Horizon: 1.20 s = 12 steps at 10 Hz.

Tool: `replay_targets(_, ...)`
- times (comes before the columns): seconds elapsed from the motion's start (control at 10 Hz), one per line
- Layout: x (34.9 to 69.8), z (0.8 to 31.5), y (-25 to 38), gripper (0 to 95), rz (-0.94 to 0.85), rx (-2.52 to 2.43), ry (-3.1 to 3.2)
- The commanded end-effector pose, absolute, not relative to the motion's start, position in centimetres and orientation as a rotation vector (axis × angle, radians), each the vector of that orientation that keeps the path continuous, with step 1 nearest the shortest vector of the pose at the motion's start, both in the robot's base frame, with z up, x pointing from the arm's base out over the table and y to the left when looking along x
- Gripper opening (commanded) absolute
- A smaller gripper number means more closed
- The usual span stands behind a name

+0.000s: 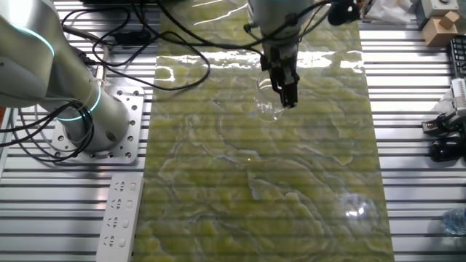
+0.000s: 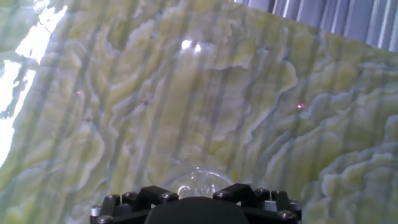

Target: Pick up the cup

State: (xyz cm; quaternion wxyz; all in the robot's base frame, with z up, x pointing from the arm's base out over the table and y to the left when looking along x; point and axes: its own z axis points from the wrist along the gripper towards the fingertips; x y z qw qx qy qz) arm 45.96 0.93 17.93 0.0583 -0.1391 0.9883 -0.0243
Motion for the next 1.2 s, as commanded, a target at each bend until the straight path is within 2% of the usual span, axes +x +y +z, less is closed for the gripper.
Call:
replay_targets(0.1,45.9,18.7,1.1,76.0,-0.070,-0.418,2.993)
replay_targets(0.6,45.0,22.8,2.0,76.0,-0.069,-0.347,3.016)
replay_targets(1.2,44.2,24.8,2.0,76.0,-0.075,-0.368,3.015)
